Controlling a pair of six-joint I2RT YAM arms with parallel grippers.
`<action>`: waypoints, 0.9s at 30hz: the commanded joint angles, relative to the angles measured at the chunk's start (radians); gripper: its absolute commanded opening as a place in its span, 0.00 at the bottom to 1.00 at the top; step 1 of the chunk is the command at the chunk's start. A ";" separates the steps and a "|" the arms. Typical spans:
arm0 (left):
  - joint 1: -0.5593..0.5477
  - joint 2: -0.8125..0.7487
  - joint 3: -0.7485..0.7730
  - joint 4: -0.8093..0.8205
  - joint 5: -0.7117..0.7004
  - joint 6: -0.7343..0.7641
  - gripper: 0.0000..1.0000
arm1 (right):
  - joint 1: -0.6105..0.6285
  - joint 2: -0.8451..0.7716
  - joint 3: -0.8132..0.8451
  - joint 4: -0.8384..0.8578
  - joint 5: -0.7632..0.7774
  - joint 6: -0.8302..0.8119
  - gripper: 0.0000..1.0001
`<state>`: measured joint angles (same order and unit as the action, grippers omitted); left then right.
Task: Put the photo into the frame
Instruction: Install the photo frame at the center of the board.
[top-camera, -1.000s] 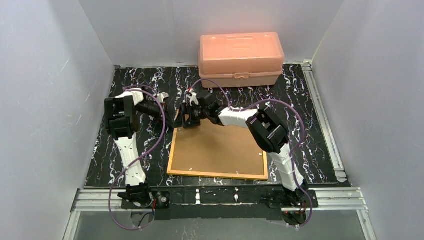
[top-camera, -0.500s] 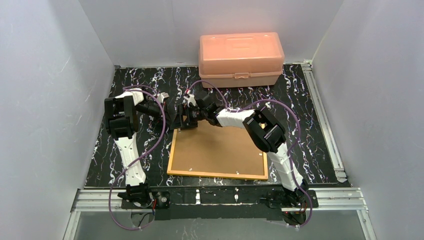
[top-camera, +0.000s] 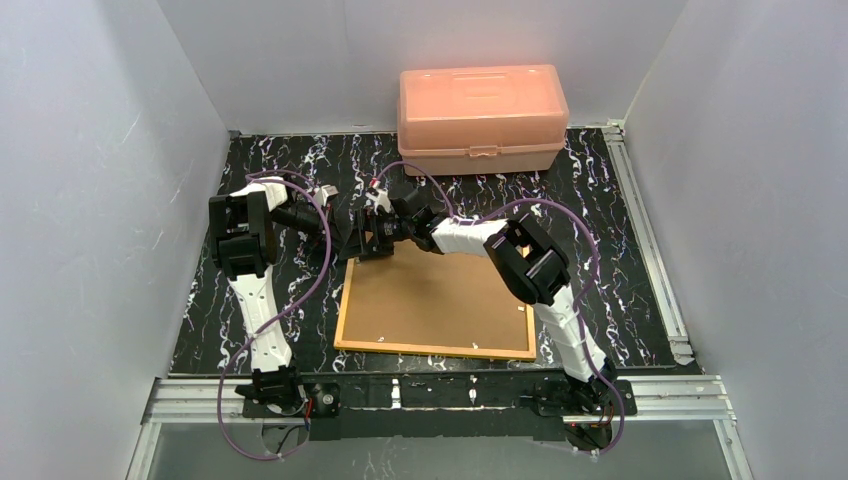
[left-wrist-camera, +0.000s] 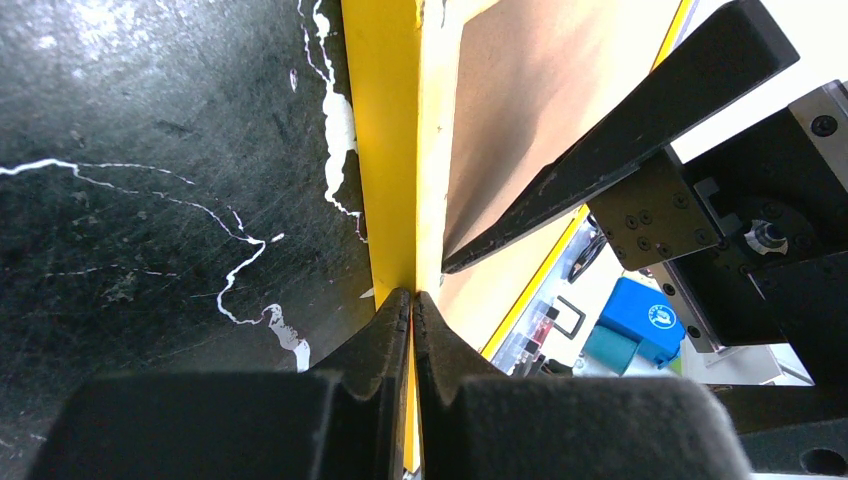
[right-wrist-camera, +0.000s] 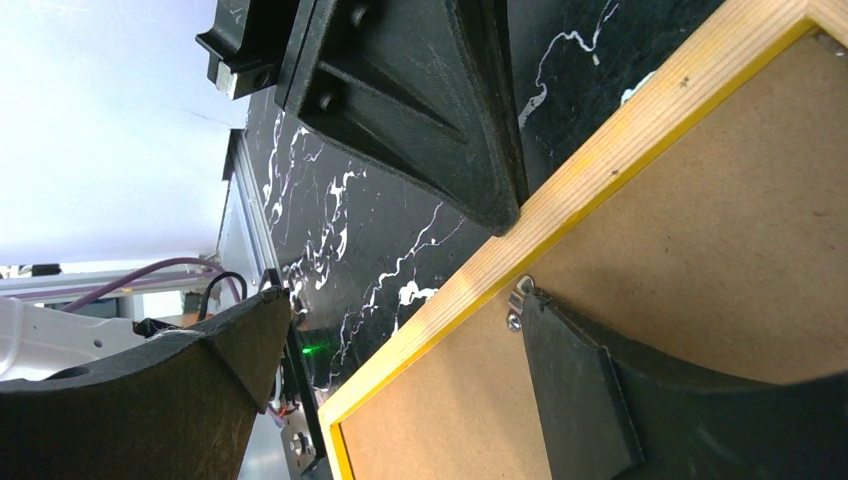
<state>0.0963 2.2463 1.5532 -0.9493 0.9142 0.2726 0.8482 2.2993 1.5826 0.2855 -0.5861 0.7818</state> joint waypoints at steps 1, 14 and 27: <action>-0.018 0.008 -0.005 0.023 -0.031 0.023 0.01 | 0.014 0.038 0.058 0.018 -0.080 0.000 0.93; -0.018 0.001 -0.001 0.023 -0.035 0.023 0.00 | 0.015 0.050 0.092 -0.031 -0.141 -0.036 0.92; -0.018 -0.007 0.003 0.023 -0.033 0.017 0.00 | 0.017 0.037 0.101 -0.049 -0.178 -0.041 0.92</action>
<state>0.0963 2.2463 1.5532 -0.9493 0.9142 0.2722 0.8459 2.3432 1.6470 0.2623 -0.6697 0.7361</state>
